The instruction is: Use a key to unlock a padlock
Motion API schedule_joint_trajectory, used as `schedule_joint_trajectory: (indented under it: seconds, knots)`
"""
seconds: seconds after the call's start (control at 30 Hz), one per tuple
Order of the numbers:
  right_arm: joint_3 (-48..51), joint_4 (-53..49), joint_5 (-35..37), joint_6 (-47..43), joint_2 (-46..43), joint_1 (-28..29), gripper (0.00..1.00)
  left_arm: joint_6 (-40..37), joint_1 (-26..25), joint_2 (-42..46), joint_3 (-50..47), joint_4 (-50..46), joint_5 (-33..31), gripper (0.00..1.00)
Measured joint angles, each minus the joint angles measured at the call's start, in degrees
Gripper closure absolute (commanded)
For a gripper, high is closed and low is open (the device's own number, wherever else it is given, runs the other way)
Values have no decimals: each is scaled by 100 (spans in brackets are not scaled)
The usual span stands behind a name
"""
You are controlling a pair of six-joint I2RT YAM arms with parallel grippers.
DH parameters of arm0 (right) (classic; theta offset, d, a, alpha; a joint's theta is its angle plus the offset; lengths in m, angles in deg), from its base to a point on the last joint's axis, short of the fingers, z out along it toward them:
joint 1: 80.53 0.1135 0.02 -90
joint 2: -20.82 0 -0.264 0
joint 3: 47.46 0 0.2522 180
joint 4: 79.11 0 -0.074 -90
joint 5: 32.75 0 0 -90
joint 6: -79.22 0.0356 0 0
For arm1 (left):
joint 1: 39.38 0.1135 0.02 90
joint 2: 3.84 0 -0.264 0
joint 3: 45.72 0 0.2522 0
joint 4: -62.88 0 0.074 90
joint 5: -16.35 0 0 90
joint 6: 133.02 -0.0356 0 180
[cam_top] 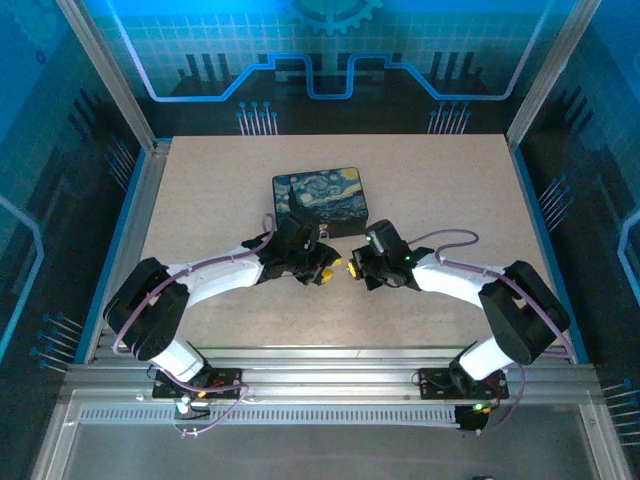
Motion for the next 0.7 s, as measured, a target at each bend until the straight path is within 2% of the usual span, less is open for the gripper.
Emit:
schedule_joint_trajectory:
  seconds: [0.7]
  knots:
    - [-120, 251, -44, 87, -24, 92, 100, 170, 0, -35, 0, 33, -31, 74]
